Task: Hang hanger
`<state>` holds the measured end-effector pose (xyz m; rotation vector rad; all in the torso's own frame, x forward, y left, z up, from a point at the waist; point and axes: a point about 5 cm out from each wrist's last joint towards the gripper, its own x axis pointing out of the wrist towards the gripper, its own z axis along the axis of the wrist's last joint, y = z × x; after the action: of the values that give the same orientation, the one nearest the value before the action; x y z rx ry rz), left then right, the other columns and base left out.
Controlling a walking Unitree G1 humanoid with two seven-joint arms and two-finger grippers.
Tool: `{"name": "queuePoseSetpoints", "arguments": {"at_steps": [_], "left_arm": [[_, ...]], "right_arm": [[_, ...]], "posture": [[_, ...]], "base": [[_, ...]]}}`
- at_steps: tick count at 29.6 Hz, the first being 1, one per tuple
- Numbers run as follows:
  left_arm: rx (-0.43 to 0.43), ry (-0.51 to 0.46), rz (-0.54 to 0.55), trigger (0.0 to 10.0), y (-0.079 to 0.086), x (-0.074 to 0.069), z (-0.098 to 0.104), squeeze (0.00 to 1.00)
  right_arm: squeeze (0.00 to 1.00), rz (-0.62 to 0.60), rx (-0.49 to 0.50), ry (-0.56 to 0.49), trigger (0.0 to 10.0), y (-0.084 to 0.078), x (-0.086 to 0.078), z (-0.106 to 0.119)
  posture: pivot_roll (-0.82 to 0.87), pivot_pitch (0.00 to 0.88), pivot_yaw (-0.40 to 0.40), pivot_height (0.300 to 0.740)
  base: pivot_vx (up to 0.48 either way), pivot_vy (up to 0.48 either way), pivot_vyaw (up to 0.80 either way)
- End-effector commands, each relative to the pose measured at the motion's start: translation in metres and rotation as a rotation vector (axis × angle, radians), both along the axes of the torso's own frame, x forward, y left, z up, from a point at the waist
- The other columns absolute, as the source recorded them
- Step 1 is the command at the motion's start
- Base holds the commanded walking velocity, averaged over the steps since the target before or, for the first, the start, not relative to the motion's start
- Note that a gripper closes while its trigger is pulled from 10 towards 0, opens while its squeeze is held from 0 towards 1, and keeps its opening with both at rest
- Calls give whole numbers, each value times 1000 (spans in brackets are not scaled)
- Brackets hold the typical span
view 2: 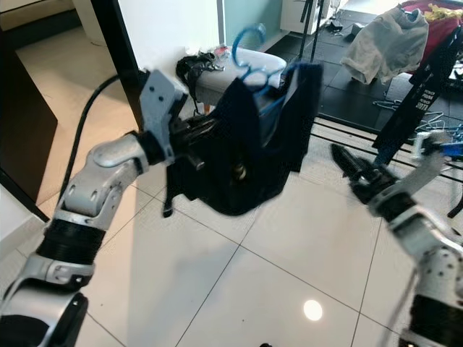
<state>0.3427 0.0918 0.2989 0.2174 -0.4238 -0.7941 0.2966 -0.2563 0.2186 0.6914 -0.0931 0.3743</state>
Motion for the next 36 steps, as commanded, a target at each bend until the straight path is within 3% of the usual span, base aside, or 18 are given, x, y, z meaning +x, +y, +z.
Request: {"name": "queuePoseSetpoints", "arguments": {"at_steps": [1, 6, 11, 21, 22, 23, 26, 27, 36], "left_arm": [[-33, -42, -31, 10000, -2, -5, 12, 0], [-67, -54, -68, 10000, -10, -10, 22, 0], [-70, -43, -90, 10000, -15, -14, 20, 0], [-52, -42, -146, 10000, -22, -23, 23, 0], [-38, -37, -167, 10000, -24, -25, 21, 0], [-19, -32, -193, 10000, -26, -29, 18, 0], [-17, -30, -198, 10000, -26, -30, 17, 0], [-16, -30, -199, 10000, -26, -31, 17, 0], [35, -32, -159, 10000, -21, -27, 12, 0]], "right_arm": [[0, -11, 25, 4, 10000, -2, -1, -2], [0, -3, 129, -19, 10000, 8, 5, -8], [0, 18, 121, -36, 10000, 17, 7, -3], [0, 9, 108, -36, 10000, 15, 8, 2], [0, 9, 105, -45, 9608, 15, 9, 4], [0, 8, 102, -63, 4667, 15, 9, 9], [0, 8, 101, -66, 4667, 15, 9, 10], [0, 7, 101, -67, 0, 15, 9, 10], [0, -36, 70, -70, 0, 6, 10, 16]], "posture": [[-25, 150, -7, 740], [-19, 144, -14, 740], [-16, 140, -13, 740], [-16, 141, -17, 740], [-16, 141, -17, 740], [-16, 141, -17, 740], [-16, 141, -17, 740], [-16, 141, -17, 740], [-24, 147, -17, 740]], "base": [[0, 0, 0], [0, 0, 0], [0, 0, 0], [0, 0, 0], [0, 0, 0], [0, 0, 0], [0, 0, 0], [0, 0, 0], [0, 0, 0]]}}
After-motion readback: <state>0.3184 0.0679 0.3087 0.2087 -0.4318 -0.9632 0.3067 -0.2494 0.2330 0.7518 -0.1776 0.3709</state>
